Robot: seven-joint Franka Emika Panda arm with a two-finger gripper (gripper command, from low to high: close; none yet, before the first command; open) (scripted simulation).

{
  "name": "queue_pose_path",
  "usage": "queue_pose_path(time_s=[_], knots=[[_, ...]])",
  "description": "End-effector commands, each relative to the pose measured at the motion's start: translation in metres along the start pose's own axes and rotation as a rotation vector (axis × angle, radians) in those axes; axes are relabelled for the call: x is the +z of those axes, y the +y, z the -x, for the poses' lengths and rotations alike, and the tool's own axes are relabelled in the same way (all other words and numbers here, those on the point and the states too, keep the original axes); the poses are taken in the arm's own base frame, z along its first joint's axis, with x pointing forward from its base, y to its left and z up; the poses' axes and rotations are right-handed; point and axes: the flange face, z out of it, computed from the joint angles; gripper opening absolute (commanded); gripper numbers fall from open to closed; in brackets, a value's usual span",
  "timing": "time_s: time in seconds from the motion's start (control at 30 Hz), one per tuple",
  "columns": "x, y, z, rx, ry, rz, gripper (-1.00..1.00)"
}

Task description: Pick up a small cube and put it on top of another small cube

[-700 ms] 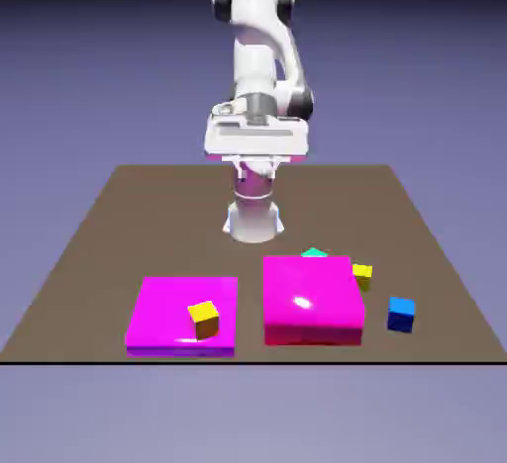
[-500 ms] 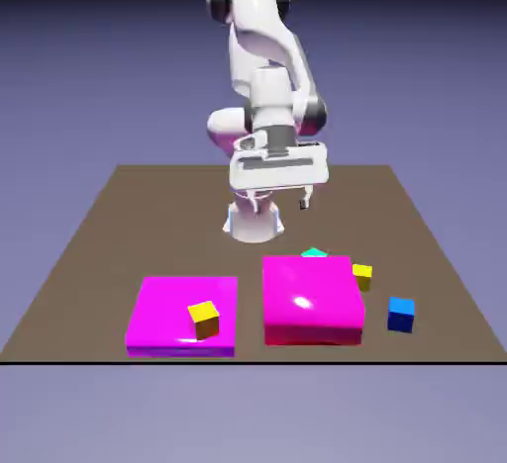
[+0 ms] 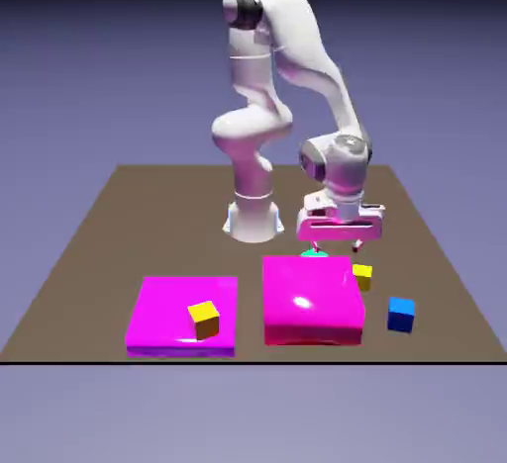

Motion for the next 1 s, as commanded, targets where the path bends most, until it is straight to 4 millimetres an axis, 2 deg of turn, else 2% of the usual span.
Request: queue_pose_path(time_s=[0.0, 0.3, 0.37, 0.6, 0.63, 0.67, 0.7, 0.93, 0.97], knots=[[0.011, 0.001, 0.01, 0.012, 0.005, 0.038, 0.0], [0.007, -0.028, 0.044, 0.221, 0.063, -0.178, 0.0], [0.001, -0.033, 0.045, 0.244, 0.058, -0.222, 0.0], [0.068, -0.047, 0.04, 0.244, 0.058, -0.222, 0.0], [0.069, -0.047, 0.04, 0.244, 0.058, -0.222, 0.0], [0.069, -0.047, 0.04, 0.244, 0.058, -0.222, -1.0], [0.069, -0.047, 0.04, 0.244, 0.058, -0.222, -1.0], [0.002, -0.033, 0.045, 0.244, 0.058, -0.222, -1.0], [0.001, -0.033, 0.045, 0.244, 0.058, -0.222, -1.0]])
